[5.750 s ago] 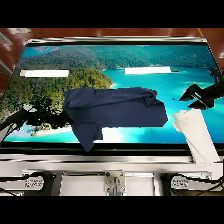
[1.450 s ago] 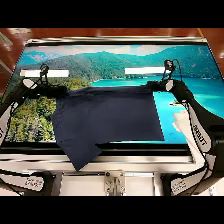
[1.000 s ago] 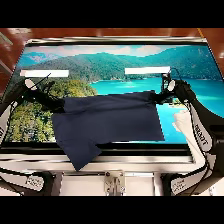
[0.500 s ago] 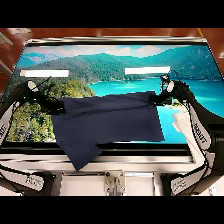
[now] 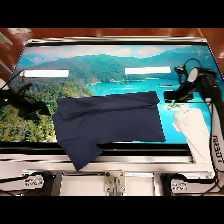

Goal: Fold the shirts.

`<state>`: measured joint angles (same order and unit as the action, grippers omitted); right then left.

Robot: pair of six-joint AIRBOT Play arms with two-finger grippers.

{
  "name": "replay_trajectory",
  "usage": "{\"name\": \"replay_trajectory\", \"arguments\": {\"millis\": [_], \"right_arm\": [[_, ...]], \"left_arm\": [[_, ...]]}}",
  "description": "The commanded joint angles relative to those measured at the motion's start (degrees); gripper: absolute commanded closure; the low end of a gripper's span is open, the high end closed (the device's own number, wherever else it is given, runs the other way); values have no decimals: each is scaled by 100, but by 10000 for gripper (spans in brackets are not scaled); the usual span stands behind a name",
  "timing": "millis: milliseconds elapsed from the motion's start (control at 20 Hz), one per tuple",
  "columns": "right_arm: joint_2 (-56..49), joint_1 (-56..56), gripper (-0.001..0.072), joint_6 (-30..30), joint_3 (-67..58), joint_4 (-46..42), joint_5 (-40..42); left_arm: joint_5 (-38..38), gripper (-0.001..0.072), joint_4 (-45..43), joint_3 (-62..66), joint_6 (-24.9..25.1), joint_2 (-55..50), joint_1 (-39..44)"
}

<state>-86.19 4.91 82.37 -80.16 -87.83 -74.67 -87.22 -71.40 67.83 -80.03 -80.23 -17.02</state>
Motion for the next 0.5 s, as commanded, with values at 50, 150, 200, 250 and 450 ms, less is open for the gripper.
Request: {"name": "replay_trajectory", "arguments": {"millis": [50, 150, 200, 250, 450], "right_arm": [[671, 664, 161, -195, 164, 136, -1158], [745, 837, 160, -186, 348, 490, -1204], [743, 861, 161, -181, 415, 715, -1294], [743, 859, 161, -179, 461, 881, -1375], [743, 737, 161, -146, 483, 1558, -1423]], "left_arm": [[380, 60, 398, -2636, 396, 1875, -490], [892, 60, 643, -3790, 546, 2396, -560], [1078, 60, 885, -4155, 658, 2505, -557], [1211, 61, 1145, -4371, 769, 2514, -557], [1663, 127, 1628, -4478, 1062, 2262, -544]]}}
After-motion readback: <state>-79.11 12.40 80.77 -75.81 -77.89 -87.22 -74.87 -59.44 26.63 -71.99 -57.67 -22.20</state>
